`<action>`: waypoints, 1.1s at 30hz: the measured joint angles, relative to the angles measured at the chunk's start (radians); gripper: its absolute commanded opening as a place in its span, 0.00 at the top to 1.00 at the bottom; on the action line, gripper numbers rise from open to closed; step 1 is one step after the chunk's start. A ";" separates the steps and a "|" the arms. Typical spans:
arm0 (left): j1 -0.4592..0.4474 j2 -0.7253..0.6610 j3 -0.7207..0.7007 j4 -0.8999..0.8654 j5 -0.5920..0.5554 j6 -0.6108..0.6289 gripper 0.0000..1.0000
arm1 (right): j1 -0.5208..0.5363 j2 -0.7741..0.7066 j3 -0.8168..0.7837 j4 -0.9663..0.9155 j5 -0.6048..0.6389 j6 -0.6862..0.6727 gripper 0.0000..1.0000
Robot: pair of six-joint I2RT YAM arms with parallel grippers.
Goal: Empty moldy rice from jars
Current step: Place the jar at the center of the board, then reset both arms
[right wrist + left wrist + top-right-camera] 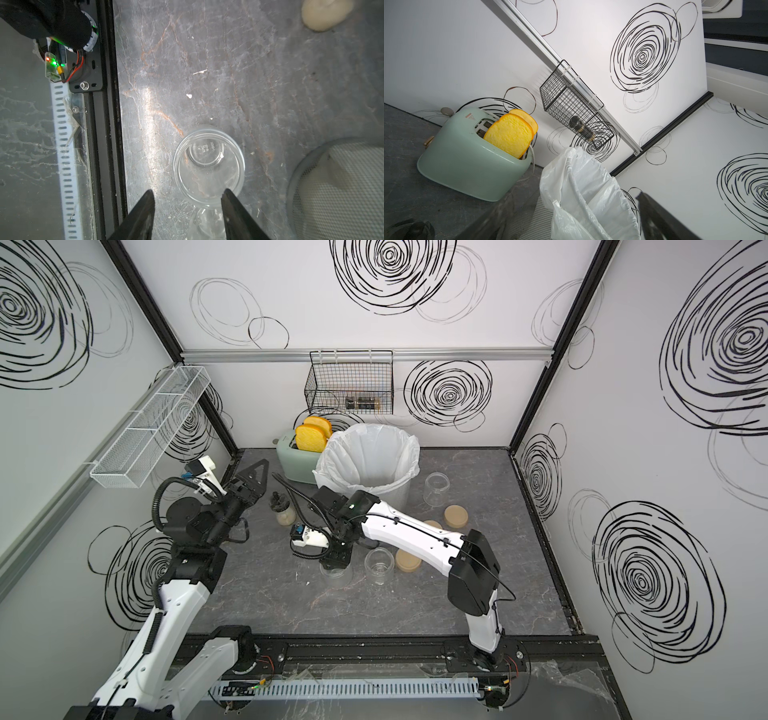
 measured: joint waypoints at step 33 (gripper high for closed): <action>-0.038 -0.022 0.000 -0.119 -0.150 0.230 0.04 | -0.590 -0.781 -0.803 0.747 0.001 0.370 0.22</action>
